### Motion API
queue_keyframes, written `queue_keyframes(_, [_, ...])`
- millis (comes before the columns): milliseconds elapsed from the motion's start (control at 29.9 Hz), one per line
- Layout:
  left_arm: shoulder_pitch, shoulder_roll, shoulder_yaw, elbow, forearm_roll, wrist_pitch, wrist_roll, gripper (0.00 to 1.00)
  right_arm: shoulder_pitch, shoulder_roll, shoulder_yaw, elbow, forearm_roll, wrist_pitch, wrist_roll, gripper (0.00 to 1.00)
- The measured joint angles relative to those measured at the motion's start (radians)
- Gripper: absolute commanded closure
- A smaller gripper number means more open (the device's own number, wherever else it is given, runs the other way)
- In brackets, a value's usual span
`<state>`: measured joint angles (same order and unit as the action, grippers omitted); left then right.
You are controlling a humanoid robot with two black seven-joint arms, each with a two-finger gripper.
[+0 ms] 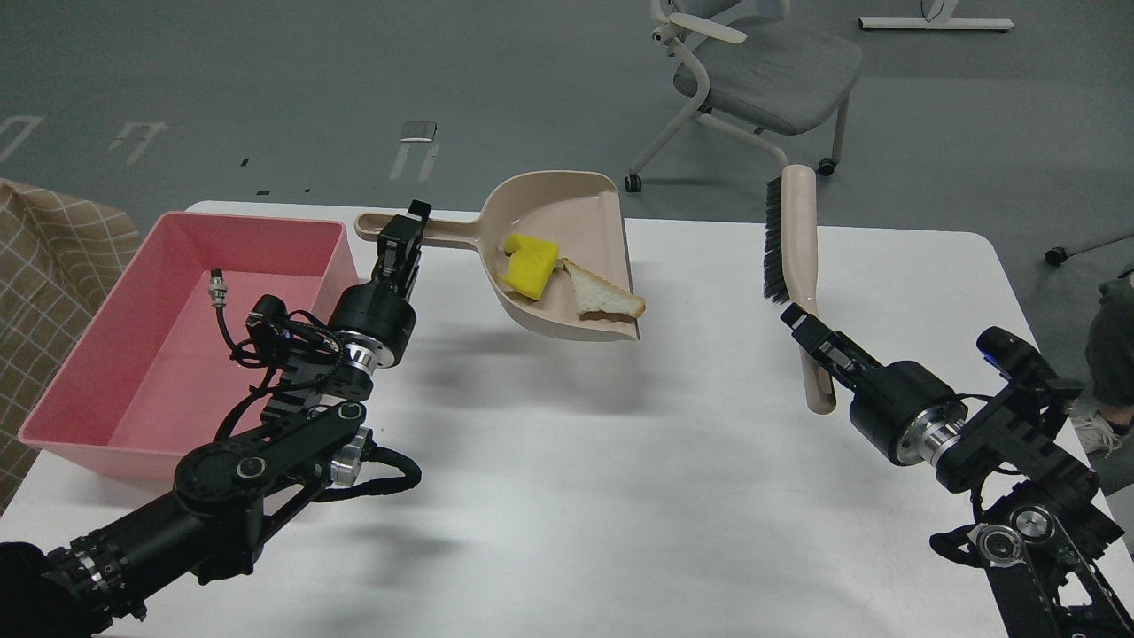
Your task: Sweep and dump garbage into bin
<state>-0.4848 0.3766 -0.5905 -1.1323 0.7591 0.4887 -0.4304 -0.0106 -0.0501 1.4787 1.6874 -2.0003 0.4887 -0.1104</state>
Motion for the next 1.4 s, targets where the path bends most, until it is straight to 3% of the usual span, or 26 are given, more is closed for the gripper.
queue_keyframes(401, [0.014, 0.142, -0.016, -0.092, -0.070, -0.007, 0.001, 1.00, -0.001, -0.004, -0.002, -0.007, 0.000, 0.000, 0.000, 0.79])
queue_keyframes(903, [0.087, 0.267, -0.134, -0.105, -0.123, -0.184, -0.013, 1.00, -0.003, -0.010, -0.003, -0.008, 0.000, 0.000, 0.000, 0.79])
queue_keyframes(1170, [0.150, 0.345, -0.225, -0.091, -0.129, -0.318, -0.052, 1.00, -0.011, -0.010, -0.003, -0.006, 0.000, 0.000, 0.000, 0.79])
queue_keyframes(1404, [0.189, 0.390, -0.271, -0.054, -0.134, -0.395, -0.058, 1.00, -0.019, -0.017, -0.003, -0.002, 0.000, 0.000, 0.000, 0.79])
